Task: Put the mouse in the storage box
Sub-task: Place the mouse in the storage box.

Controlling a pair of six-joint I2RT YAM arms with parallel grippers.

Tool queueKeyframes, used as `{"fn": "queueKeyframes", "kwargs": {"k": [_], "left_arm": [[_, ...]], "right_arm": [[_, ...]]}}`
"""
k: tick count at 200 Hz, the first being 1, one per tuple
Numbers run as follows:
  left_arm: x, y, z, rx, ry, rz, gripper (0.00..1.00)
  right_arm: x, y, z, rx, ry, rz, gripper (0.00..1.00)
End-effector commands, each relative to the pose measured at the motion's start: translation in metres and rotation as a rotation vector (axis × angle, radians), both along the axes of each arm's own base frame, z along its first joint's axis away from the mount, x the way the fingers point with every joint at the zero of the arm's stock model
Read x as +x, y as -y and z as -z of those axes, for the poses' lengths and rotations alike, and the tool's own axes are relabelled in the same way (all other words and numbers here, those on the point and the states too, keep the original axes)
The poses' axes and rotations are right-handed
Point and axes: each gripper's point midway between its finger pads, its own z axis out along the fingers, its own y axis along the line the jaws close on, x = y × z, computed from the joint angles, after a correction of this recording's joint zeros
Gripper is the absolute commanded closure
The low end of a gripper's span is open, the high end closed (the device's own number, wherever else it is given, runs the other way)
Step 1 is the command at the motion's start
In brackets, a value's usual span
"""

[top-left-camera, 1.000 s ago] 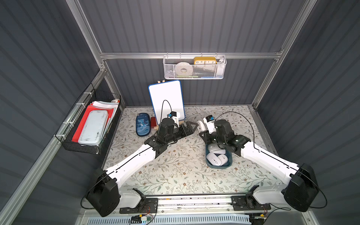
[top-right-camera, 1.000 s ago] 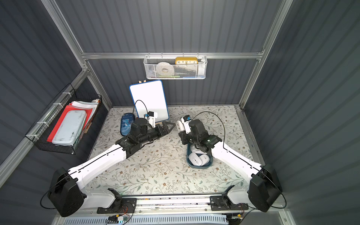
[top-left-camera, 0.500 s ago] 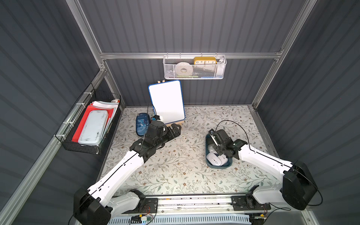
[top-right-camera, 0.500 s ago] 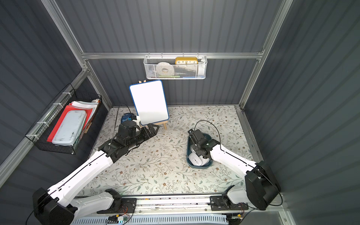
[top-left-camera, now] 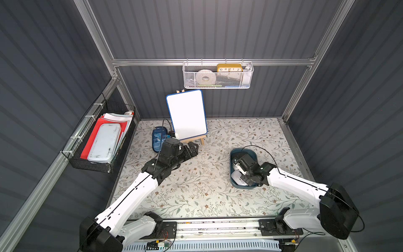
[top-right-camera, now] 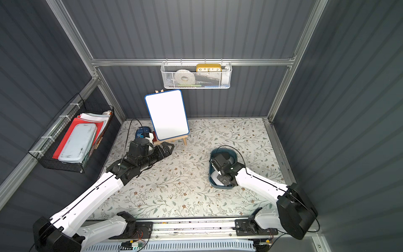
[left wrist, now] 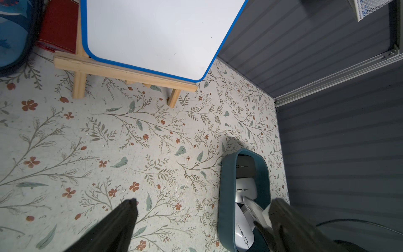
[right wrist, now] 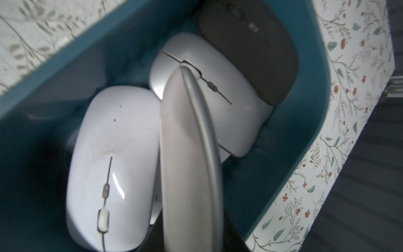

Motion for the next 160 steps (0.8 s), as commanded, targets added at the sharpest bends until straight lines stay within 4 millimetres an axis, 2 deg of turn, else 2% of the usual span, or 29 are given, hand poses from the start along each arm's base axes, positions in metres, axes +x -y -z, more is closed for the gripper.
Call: {"fn": "queueKeyframes", "kwargs": {"k": [1,30,49,74,79,98,110,132,147,160], "left_arm": [[-0.006,-0.011,0.013,0.056,-0.015,-0.009,0.01],[-0.01,-0.016,0.017,0.058,-0.015,-0.019,0.01],[-0.012,-0.019,0.019,0.067,-0.019,-0.028,0.01],[-0.011,-0.024,0.019,0.088,-0.014,-0.044,0.0],[-0.011,-0.025,0.019,0.094,-0.013,-0.049,0.01],[-0.008,-0.031,0.021,0.12,-0.007,-0.074,0.01],[-0.005,-0.037,0.022,0.145,0.006,-0.102,0.01],[0.004,-0.07,0.029,0.256,0.047,-0.264,0.01],[0.007,-0.109,0.035,0.362,0.083,-0.455,0.0],[0.004,-0.143,0.036,0.451,0.119,-0.628,0.01]], "right_arm": [[-0.003,0.014,0.002,-0.122,-0.023,0.003,0.75],[-0.005,0.006,0.0,-0.105,-0.009,-0.015,0.43],[-0.008,-0.006,-0.009,-0.032,0.007,-0.042,0.29],[-0.01,-0.025,-0.038,0.119,0.063,-0.079,0.21],[-0.01,-0.029,-0.051,0.17,0.099,-0.091,0.2],[-0.01,-0.041,-0.083,0.303,0.187,-0.133,0.16],[-0.005,-0.043,-0.106,0.376,0.283,-0.121,0.15],[0.011,-0.041,-0.146,0.524,0.503,-0.06,0.1],[0.024,-0.025,-0.163,0.59,0.654,0.039,0.07],[0.035,-0.003,-0.172,0.63,0.762,0.153,0.06]]}}
